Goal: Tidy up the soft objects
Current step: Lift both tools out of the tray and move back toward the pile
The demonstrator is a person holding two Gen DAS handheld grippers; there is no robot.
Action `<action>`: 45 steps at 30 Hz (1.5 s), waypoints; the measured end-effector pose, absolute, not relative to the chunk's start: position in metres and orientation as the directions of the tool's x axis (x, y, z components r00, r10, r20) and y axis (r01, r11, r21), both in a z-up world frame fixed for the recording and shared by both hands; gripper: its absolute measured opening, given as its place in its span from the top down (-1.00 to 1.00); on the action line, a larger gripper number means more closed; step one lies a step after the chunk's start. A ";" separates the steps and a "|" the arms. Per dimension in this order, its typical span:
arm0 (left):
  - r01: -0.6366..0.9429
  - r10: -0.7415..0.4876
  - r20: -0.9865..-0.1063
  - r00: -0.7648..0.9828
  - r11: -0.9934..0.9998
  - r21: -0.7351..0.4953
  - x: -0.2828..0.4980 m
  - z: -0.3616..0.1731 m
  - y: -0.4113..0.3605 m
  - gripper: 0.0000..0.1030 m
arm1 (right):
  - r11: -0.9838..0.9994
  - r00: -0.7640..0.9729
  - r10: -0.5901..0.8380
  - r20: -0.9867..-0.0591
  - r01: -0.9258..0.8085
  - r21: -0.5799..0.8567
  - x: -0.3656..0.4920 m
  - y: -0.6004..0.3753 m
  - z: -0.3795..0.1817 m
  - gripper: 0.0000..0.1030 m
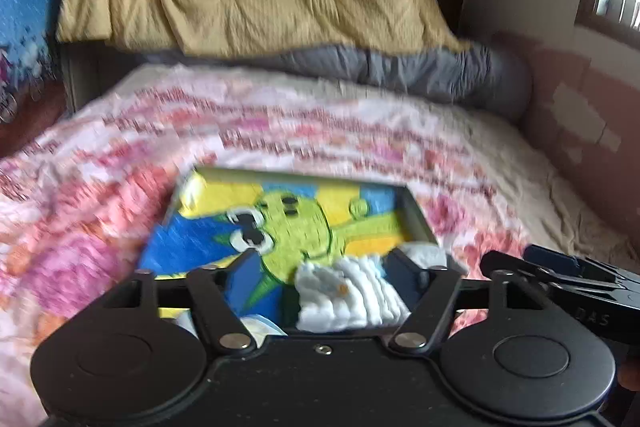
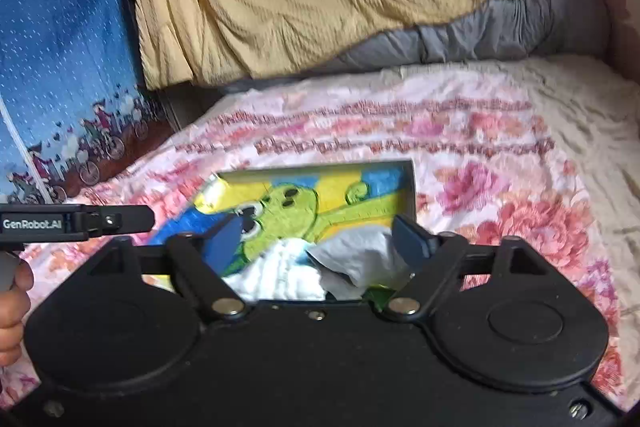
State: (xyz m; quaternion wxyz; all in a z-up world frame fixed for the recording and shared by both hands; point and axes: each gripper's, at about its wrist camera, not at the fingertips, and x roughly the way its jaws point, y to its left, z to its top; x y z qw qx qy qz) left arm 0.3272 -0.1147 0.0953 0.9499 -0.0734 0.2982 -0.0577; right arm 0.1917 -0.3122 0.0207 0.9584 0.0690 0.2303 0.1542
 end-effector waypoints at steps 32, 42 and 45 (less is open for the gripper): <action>0.108 -0.145 -0.228 0.963 0.980 -0.166 0.083 0.158 -0.024 -0.99 | 0.931 0.930 0.337 -0.144 -0.307 0.198 -0.036 -0.266 0.098 -0.99; 0.081 -0.113 -0.227 0.967 0.986 -0.146 0.048 0.126 -0.009 -0.99 | 0.957 0.944 0.266 -0.193 -0.234 0.171 -0.057 -0.252 0.066 -0.99; 0.080 -0.110 -0.231 0.967 0.987 -0.138 0.043 0.116 -0.006 -0.99 | 0.961 0.945 0.254 -0.206 -0.222 0.165 -0.058 -0.248 0.060 -0.99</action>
